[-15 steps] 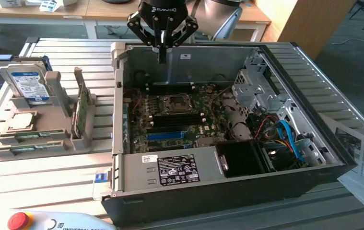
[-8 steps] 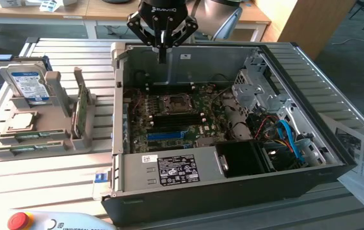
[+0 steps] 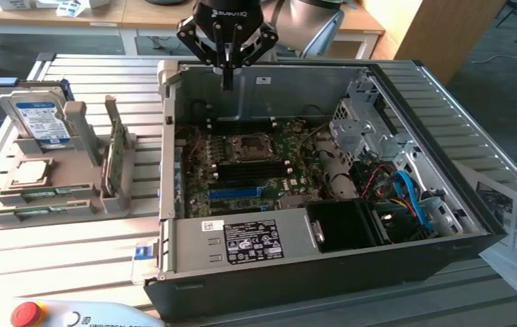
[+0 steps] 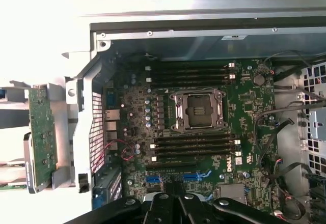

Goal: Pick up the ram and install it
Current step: 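Reach for the ram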

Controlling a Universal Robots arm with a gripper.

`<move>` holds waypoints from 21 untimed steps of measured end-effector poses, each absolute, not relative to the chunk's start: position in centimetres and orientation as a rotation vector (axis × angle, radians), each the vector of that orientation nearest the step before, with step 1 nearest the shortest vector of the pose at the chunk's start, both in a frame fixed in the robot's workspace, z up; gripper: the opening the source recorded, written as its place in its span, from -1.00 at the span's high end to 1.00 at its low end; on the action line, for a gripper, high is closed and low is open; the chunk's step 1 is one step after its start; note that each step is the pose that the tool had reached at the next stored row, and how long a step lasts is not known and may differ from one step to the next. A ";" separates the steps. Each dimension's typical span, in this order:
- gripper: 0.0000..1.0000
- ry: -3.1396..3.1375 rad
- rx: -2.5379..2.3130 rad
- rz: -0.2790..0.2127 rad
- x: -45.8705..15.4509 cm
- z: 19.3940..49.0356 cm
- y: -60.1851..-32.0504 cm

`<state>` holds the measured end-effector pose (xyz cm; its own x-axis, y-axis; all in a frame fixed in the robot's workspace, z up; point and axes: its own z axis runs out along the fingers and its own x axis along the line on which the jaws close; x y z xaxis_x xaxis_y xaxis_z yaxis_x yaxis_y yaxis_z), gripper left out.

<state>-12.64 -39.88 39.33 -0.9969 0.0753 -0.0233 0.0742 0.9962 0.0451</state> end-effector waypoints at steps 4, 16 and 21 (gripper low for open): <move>0.79 3.114 0.117 0.069 -12.9 39.3 -39.9; 0.79 3.114 0.117 0.069 -14.3 39.3 -39.8; 0.79 3.114 0.117 0.069 -15.1 39.3 -39.7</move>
